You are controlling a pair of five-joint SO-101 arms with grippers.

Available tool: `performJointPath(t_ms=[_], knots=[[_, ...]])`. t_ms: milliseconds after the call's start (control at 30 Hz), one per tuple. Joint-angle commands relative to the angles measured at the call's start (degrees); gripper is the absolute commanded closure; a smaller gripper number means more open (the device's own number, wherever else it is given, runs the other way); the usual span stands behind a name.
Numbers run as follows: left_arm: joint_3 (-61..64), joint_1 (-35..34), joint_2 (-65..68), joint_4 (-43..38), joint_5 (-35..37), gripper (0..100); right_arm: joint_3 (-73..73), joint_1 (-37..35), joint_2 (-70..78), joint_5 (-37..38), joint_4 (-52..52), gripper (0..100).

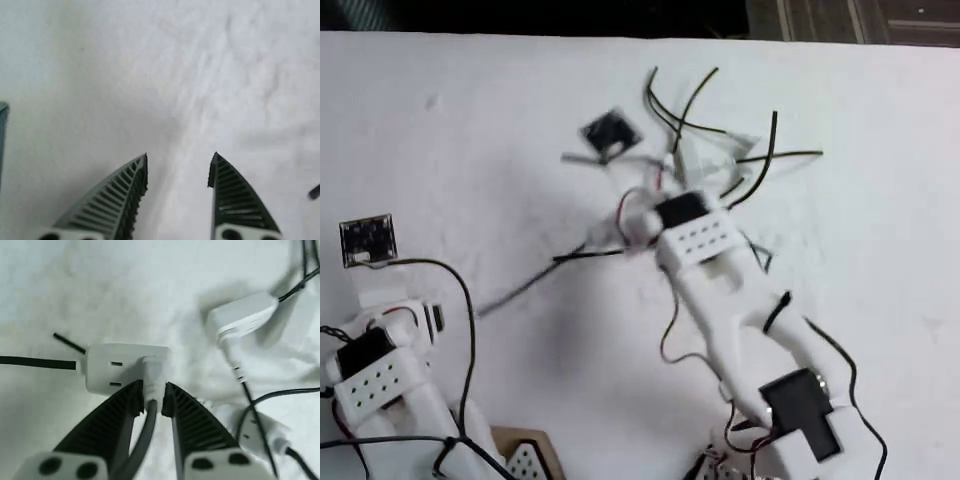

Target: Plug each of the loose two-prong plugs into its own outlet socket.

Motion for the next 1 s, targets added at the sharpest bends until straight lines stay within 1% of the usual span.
performJointPath(t_ms=[0,67,233,300,400,467,667,733,800,867,967], knots=[[-0.26,0.4,-1.01,-0.97,0.35,79,-9.05,4.53,1.36,1.05,0.04,98.0],[-0.26,0.4,-1.01,-0.97,0.35,79,-12.57,5.76,5.32,0.88,0.4,96.4],[0.09,0.4,-1.01,-1.14,0.35,79,-15.74,5.93,11.21,0.7,4.35,80.7],[0.88,0.4,-1.1,-2.99,0.35,79,-16.18,5.49,10.86,0.7,6.37,78.5],[1.32,0.48,-1.1,-3.6,-1.41,79,-16.18,4.53,6.99,0.7,9.01,80.0],[1.32,0.48,-1.1,-3.6,-1.58,79,-16.18,4.09,3.38,0.7,12.18,82.9],[1.14,0.92,-1.1,-3.69,-1.58,79,-15.91,3.56,-8.84,0.7,22.2,98.8],[0.97,2.95,-1.1,-3.69,-1.58,79,-15.91,3.91,-12.09,0.7,25.71,97.1],[-0.18,5.58,-1.1,-2.99,-1.58,79,-15.91,4.0,-14.9,0.62,28.7,98.3],[-1.85,8.04,-1.1,-1.49,-1.58,83,-15.91,4.09,-17.54,0.53,31.96,98.1],[-5.63,11.74,-1.1,1.49,-1.85,95,-15.91,4.09,-21.58,-3.52,36.0,98.1]])
